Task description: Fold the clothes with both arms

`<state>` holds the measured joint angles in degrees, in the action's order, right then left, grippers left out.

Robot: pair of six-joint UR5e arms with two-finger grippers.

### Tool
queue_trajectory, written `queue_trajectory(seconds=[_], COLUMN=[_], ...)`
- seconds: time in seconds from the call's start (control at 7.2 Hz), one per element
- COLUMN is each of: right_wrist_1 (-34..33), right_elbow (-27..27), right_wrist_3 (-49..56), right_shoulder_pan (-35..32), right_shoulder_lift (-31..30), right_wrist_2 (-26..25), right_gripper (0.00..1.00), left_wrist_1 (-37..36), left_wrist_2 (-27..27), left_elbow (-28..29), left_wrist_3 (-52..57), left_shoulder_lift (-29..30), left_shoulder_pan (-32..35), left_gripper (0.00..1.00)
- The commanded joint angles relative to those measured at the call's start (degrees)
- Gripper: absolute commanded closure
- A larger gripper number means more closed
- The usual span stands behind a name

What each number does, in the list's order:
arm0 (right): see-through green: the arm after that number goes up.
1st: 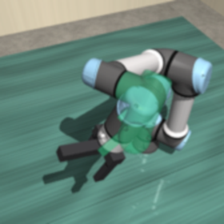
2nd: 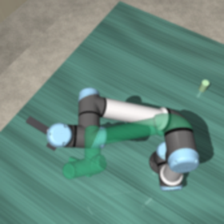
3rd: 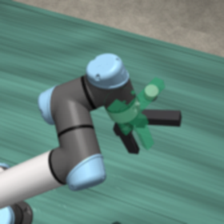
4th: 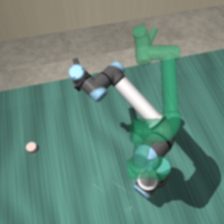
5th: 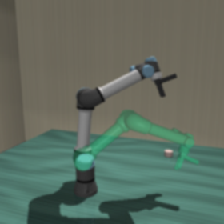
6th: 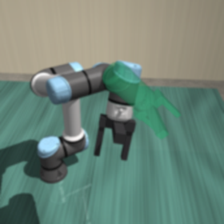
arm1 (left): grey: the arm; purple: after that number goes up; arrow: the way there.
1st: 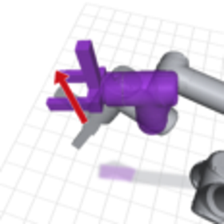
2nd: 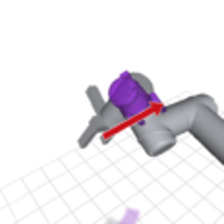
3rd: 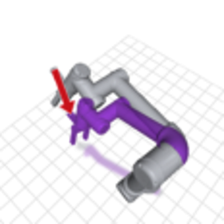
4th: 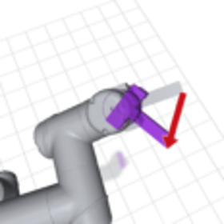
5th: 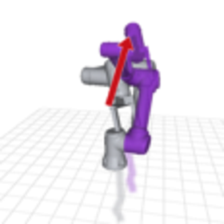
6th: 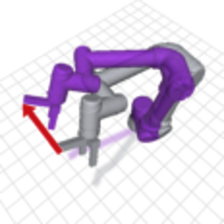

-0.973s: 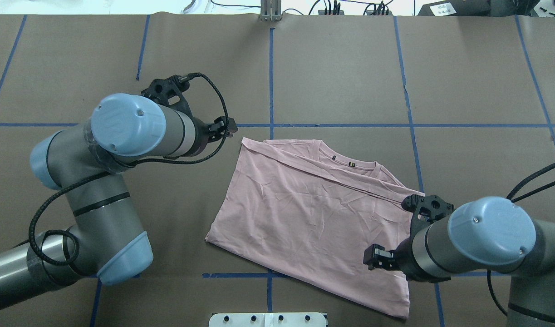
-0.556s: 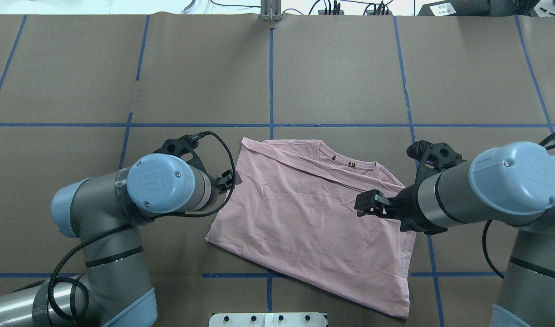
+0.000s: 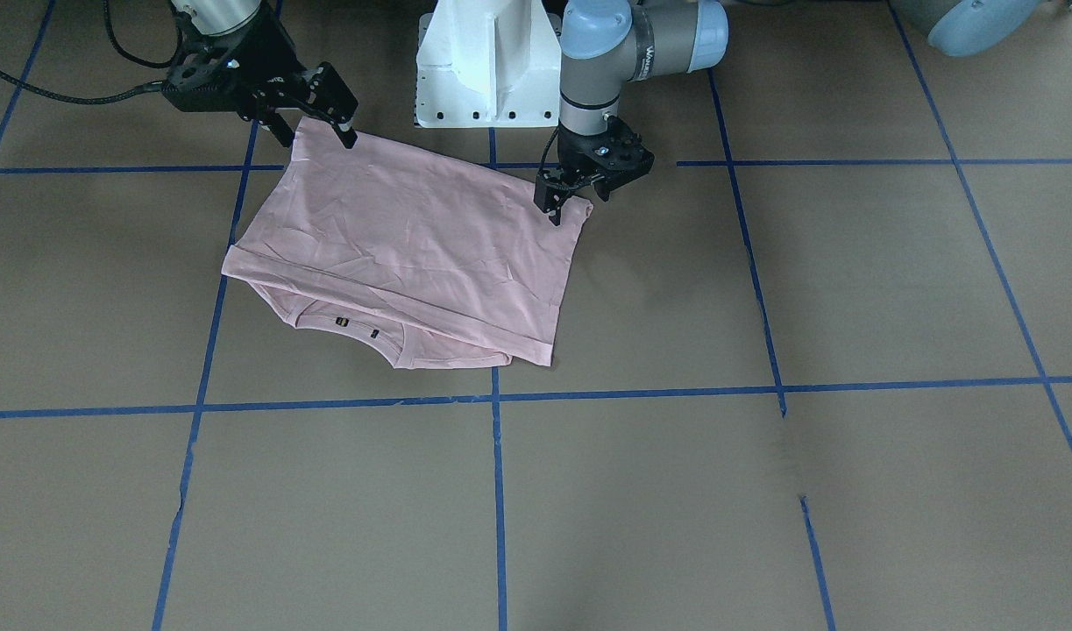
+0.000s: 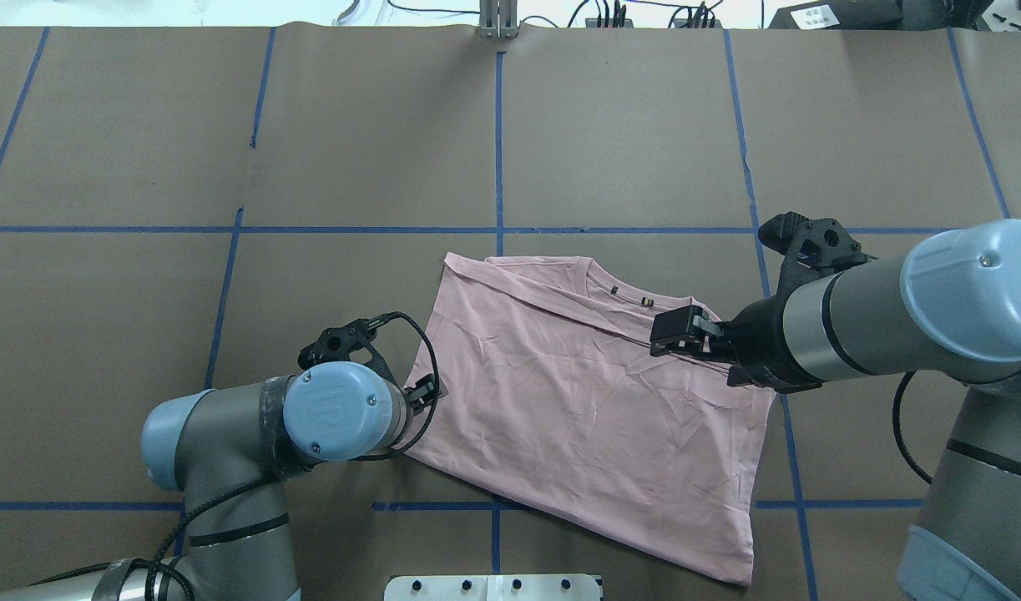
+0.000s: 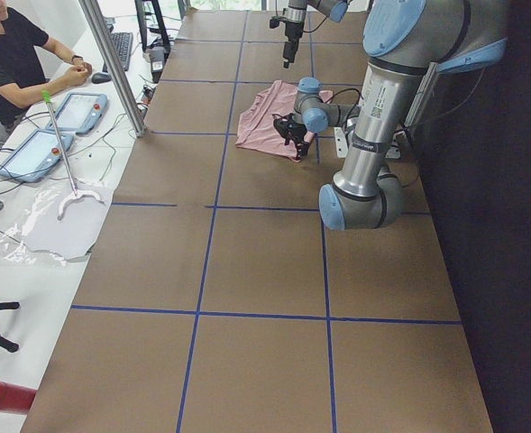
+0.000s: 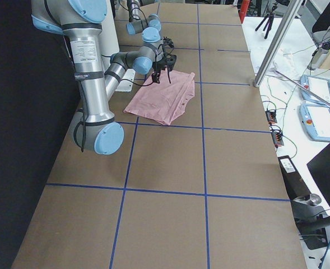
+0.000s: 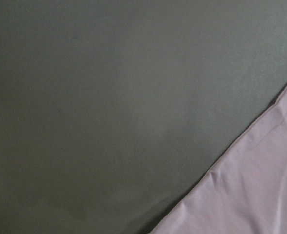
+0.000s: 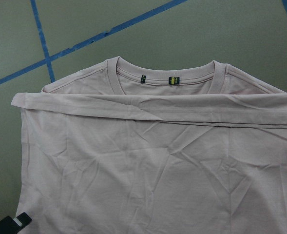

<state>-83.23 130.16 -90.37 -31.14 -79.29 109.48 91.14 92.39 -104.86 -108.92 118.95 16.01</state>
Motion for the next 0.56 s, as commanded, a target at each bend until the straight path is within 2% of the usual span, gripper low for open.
queue_trajectory(seconds=[0.0,0.14,0.28,0.42], right_wrist_1=[0.2,0.2,0.2,0.2], right_elbow=[0.0,0.1,0.2,0.2], right_wrist_3=[0.0,-0.1,-0.1,-0.1], right_shoulder_pan=[-0.4,-0.4,-0.4,-0.4], right_shoulder_lift=[0.1,0.1,0.1,0.1], right_wrist_2=[0.1,0.1,0.1,0.1], right_gripper=[0.00,0.00,0.00,0.00], left_wrist_1=[0.0,0.0,0.0,0.0], left_wrist_2=[-0.1,-0.1,-0.1,-0.2], left_elbow=[1.1,1.1,1.1,0.5], left_wrist_3=[-0.5,-0.6,-0.6,-1.8], left_shoulder_lift=[0.0,0.1,0.1,0.1], left_shoulder_pan=[-1.2,-1.2,-1.1,-1.1], left_gripper=[0.04,0.09,0.18,0.44])
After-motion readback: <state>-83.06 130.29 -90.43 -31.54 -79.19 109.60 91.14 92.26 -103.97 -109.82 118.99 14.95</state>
